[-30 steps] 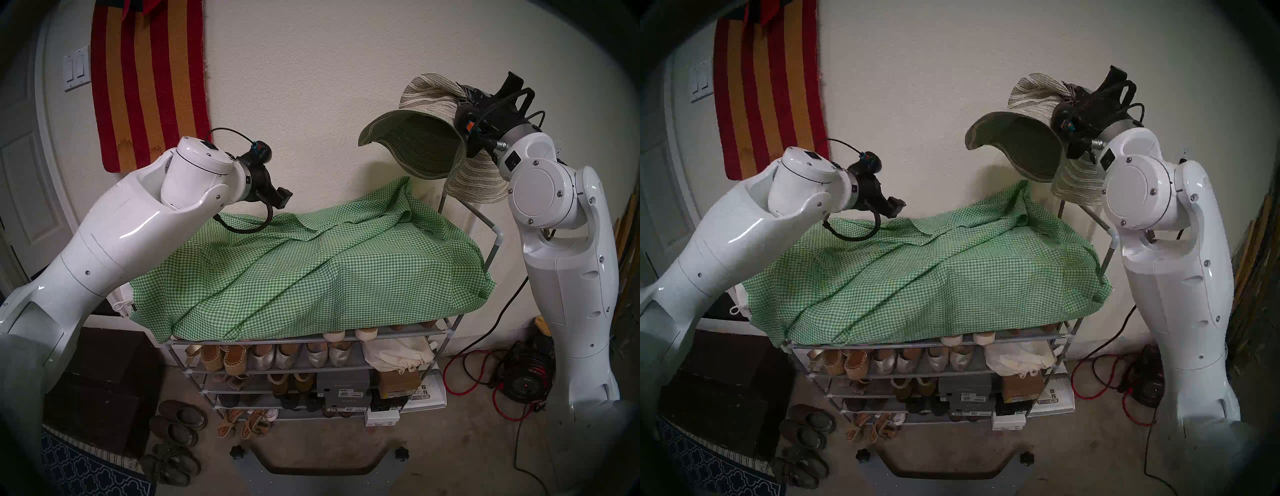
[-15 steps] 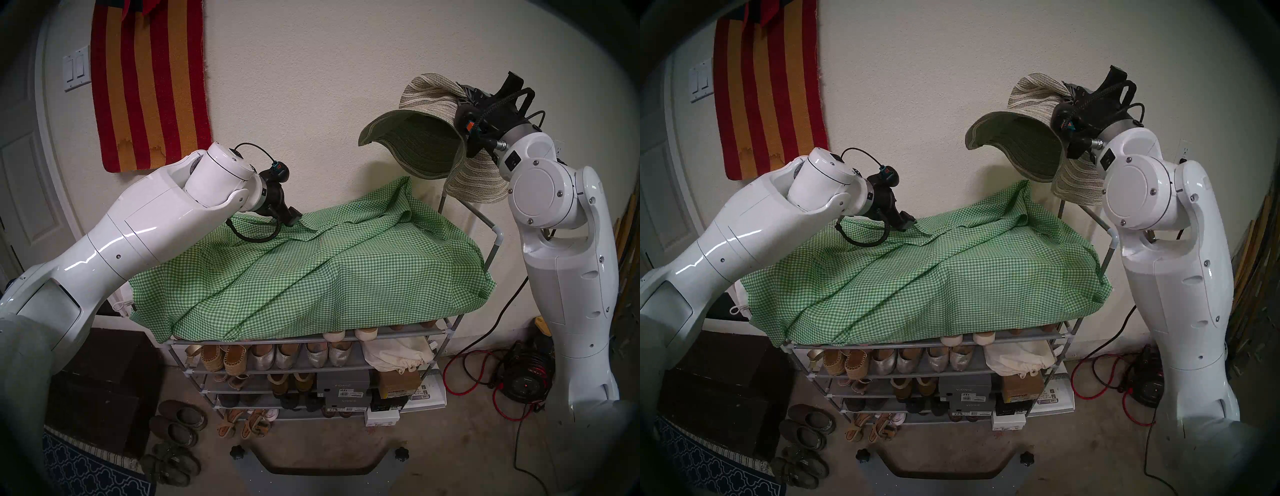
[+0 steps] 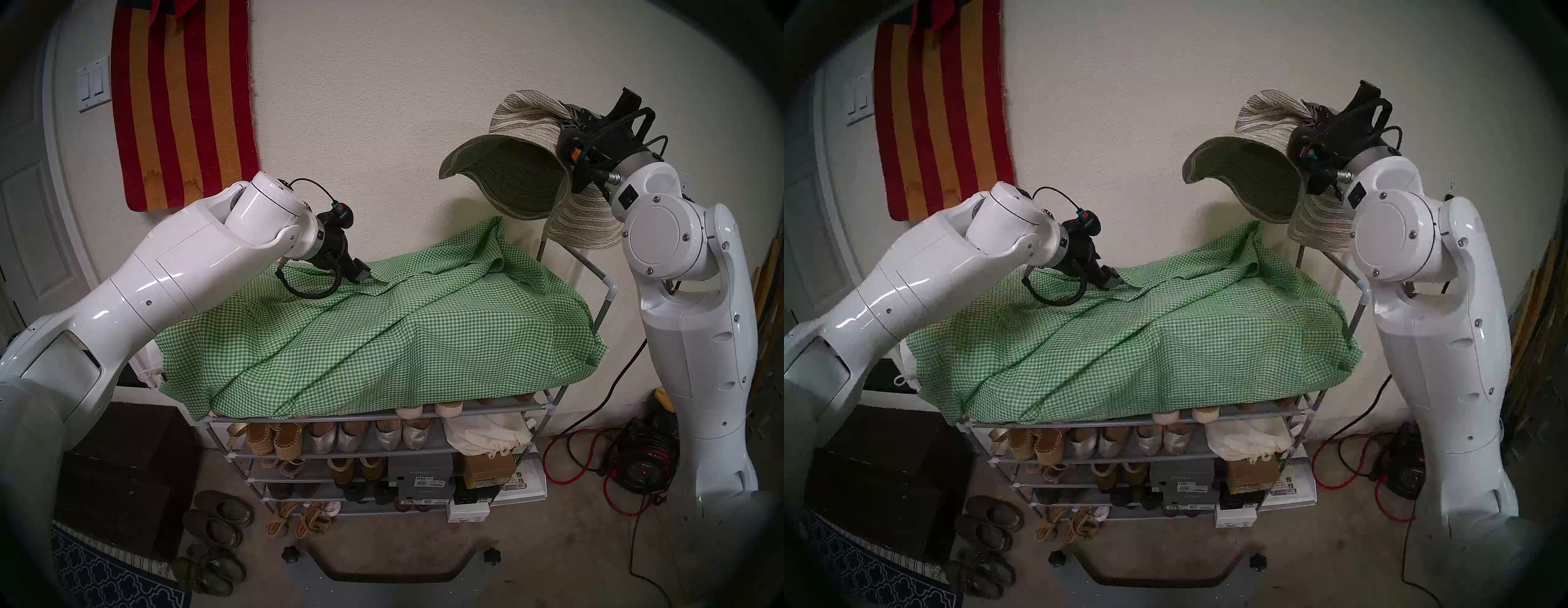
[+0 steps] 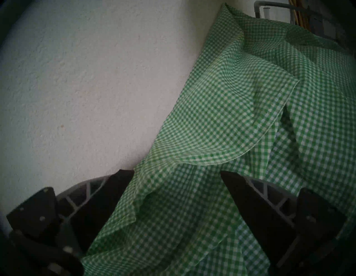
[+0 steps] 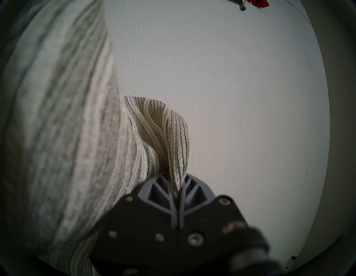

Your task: Lift the object off the cloth, cover the shoe rack with the cloth, put the object back

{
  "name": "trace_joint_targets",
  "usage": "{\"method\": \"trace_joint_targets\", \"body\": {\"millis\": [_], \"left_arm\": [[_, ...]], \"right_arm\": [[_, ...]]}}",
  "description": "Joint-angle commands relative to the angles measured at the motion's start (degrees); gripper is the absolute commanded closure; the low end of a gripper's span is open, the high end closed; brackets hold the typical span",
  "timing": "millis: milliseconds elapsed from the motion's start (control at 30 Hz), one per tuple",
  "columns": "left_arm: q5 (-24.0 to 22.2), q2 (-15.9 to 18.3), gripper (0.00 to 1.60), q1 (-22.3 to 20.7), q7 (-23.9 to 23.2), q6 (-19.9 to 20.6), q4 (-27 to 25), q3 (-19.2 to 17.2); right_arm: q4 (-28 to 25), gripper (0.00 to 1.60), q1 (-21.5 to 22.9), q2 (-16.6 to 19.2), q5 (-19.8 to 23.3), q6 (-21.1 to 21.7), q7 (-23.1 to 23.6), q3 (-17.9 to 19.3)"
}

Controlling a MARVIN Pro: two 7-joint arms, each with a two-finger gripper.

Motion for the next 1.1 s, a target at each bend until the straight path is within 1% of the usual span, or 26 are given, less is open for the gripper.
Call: {"method": "trace_joint_targets", "body": {"millis": [0, 33, 67, 100, 267, 333, 433, 467, 533, 633, 700, 733, 767, 800, 833, 933, 967, 1000, 1067], "left_arm": [[1.63, -1.62, 0.00, -0.81, 1.02, -1.85, 3.62, 0.51], [1.99, -2.07, 0.00, -0.90, 1.48, -2.36, 4.47, 0.55], [2.03, -3.26, 0.00, -1.52, 1.41, -3.21, 7.02, 0.41], [1.71, -3.80, 0.00, -1.85, 0.89, -3.74, 8.35, 0.21], [1.90, -5.95, 0.00, -2.82, -0.44, -5.06, 12.82, 0.93], [2.10, -6.29, 0.00, -2.76, -0.54, -5.48, 13.49, 1.18], [1.93, -7.43, 0.00, -2.29, -1.97, -7.72, 16.22, 1.18], [1.93, -7.43, 0.00, -2.29, -1.97, -7.72, 16.22, 1.18], [1.60, -8.22, 0.00, -2.47, -3.38, -8.77, 18.10, 1.09], [1.92, -8.74, 0.00, -2.39, -4.21, -9.79, 19.44, 1.49], [2.52, -9.12, 0.00, -1.87, -3.55, -10.54, 20.01, 1.91], [2.23, -9.24, 0.00, -1.32, -2.86, -10.85, 19.99, 1.51], [2.05, -9.23, 0.64, -0.77, -2.04, -11.57, 19.76, 1.15], [1.86, -8.97, 1.60, -0.49, -1.73, -11.94, 19.33, 0.89], [1.75, -8.73, 1.60, -0.36, -1.50, -11.93, 18.82, 0.71], [1.92, -6.77, 1.60, 0.68, 1.37, -11.70, 14.14, -0.14], [1.62, -5.25, 1.60, 1.38, 2.19, -11.57, 10.81, -0.72], [1.62, -5.25, 1.60, 1.38, 2.19, -11.57, 10.81, -0.72], [2.31, -5.39, 1.60, 0.14, 0.17, -12.20, 10.94, 0.24]], "right_arm": [[-0.15, 1.60, 0.05, 0.06, -0.04, 0.06, 0.14, 0.02], [-0.15, 1.60, 0.05, 0.05, -0.05, 0.05, 0.14, 0.03], [-0.15, 1.60, 0.05, 0.02, -0.07, 0.03, 0.15, 0.05], [-0.15, 1.60, 0.05, 0.00, -0.09, 0.01, 0.16, 0.05], [-0.15, 1.60, 0.04, -0.07, -0.15, -0.04, 0.21, 0.09], [-0.15, 1.60, 0.04, -0.09, -0.16, -0.05, 0.22, 0.10], [-0.15, 1.60, 0.03, -0.15, -0.21, -0.10, 0.25, 0.13], [-0.15, 1.60, 0.03, -0.15, -0.21, -0.10, 0.25, 0.13], [-0.15, 1.60, 0.02, -0.19, -0.24, -0.13, 0.28, 0.16], [-0.15, 1.60, 0.02, -0.23, -0.27, -0.15, 0.31, 0.17], [-0.15, 1.60, 0.02, -0.26, -0.30, -0.17, 0.33, 0.19], [-0.15, 1.60, 0.02, -0.27, -0.31, -0.18, 0.34, 0.20], [-0.15, 1.60, 0.01, -0.29, -0.32, -0.19, 0.34, 0.20], [-0.15, 1.60, 0.01, -0.30, -0.33, -0.20, 0.36, 0.21], [-0.15, 1.60, 0.01, -0.31, -0.34, -0.21, 0.37, 0.22], [-0.15, 1.60, 0.01, -0.36, -0.38, -0.24, 0.39, 0.24], [-0.15, 1.60, 0.00, -0.39, -0.40, -0.27, 0.39, 0.26], [-0.15, 1.60, 0.00, -0.39, -0.40, -0.27, 0.39, 0.26], [-0.13, 1.60, 0.00, -0.43, -0.42, -0.31, 0.38, 0.27]]}}
